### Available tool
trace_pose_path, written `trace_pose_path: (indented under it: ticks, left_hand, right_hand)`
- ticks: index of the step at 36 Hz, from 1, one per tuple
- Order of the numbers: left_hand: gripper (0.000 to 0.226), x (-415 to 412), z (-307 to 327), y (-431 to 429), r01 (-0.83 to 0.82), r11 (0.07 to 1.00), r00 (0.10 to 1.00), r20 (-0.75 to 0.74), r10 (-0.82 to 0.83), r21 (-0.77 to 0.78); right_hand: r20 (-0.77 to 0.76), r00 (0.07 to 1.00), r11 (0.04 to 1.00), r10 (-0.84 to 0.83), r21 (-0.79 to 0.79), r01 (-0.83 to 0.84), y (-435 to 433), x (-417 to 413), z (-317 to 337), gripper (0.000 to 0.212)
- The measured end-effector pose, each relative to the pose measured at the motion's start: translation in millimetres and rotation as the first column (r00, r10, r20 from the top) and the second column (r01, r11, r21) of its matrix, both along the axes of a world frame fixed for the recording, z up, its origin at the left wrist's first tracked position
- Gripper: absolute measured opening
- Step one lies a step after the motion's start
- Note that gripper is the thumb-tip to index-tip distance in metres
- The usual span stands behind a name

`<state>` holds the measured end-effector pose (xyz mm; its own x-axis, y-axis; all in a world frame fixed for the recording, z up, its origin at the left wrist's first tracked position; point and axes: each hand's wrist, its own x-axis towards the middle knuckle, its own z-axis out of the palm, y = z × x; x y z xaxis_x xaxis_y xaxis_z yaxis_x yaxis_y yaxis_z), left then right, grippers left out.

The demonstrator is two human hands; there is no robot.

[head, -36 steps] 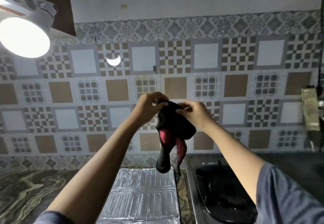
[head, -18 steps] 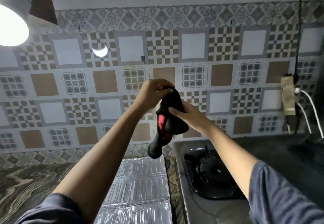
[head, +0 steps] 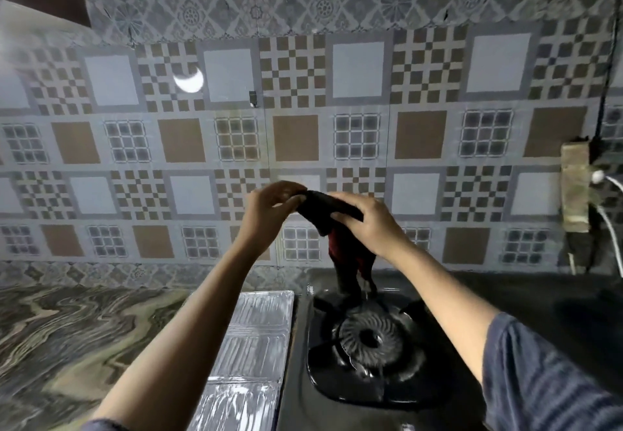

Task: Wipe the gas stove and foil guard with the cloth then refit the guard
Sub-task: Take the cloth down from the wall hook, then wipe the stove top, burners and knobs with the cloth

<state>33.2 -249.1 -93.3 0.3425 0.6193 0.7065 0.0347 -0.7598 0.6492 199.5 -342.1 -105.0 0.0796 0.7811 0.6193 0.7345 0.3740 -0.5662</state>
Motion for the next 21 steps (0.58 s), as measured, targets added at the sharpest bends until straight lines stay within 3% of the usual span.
trace_pose_path:
  ticks: [6,9,14,21]
  left_hand:
    - [0.017,22,-25,-6,-0.021,0.990,1.000,0.015,0.023,-0.139]
    - [0.018,26,-45,2,-0.063,0.979,0.997,-0.057,0.053,-0.192]
    - [0.030,25,-106,19,-0.085,0.907,0.986,-0.168,0.016,-0.412]
    - [0.027,19,-173,30,-0.118,0.822,0.966,-0.256,-0.035,-0.557]
  right_hand:
    - [0.158,0.986,0.998,-0.058,0.023,0.055,13,34,2,0.046]
    - [0.166,0.981,0.994,-0.104,0.034,0.100,24,44,5,0.050]
    - [0.117,0.980,0.987,-0.158,0.020,0.157,53,56,2,0.041]
    - [0.088,0.989,0.952,-0.122,-0.272,0.142,96,61,-46,0.043]
